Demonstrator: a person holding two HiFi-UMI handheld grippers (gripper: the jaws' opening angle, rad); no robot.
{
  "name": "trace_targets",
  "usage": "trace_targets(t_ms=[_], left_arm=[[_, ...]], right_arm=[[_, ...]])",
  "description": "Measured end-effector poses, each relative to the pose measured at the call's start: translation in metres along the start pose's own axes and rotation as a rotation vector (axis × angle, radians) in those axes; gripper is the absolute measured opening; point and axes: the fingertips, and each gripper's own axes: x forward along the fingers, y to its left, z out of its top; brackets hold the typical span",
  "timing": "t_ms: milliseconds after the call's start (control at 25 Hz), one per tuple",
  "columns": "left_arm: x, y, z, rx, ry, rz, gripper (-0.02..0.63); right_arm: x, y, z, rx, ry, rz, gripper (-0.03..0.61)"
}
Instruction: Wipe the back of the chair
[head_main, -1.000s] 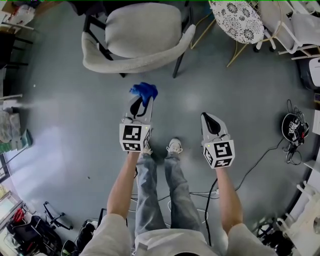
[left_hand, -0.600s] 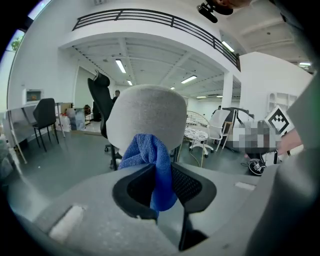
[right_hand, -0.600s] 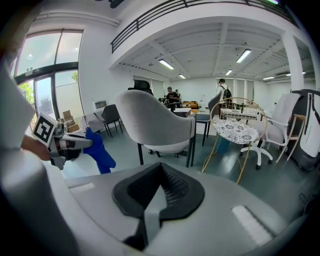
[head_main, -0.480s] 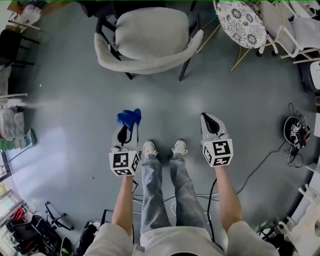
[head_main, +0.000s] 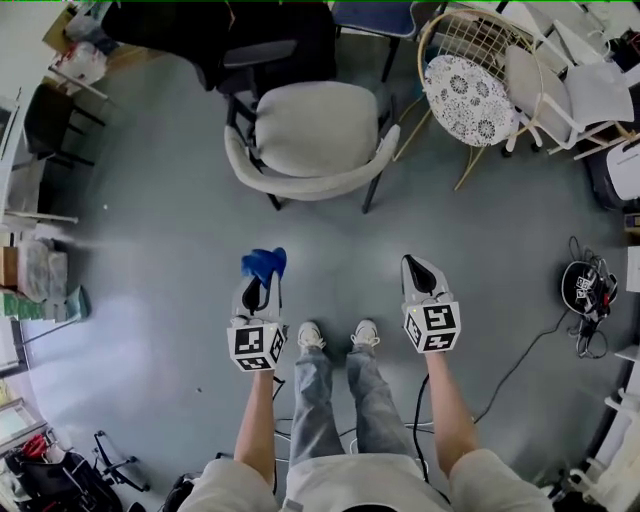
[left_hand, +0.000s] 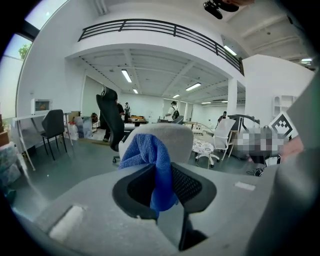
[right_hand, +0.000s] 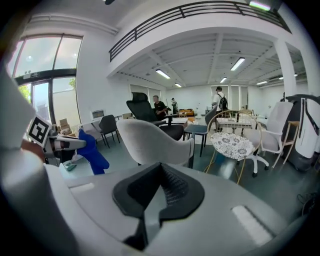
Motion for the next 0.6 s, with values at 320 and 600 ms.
trace_targets(t_ms=[320,600], left_arm=[[-0.013,-0.003,0.102,0.037,-0.097,-0.028,0.089],[-0.036,-0.023,0.168,0.051,-0.134,-0.057,0.089]], right_arm=[[-0.04,-0.004,0.103,-0.019,-0.12,-0.059,0.002],[-0.086,-0.011,0.169,-0.002,-0.184,-0.103,0.002]])
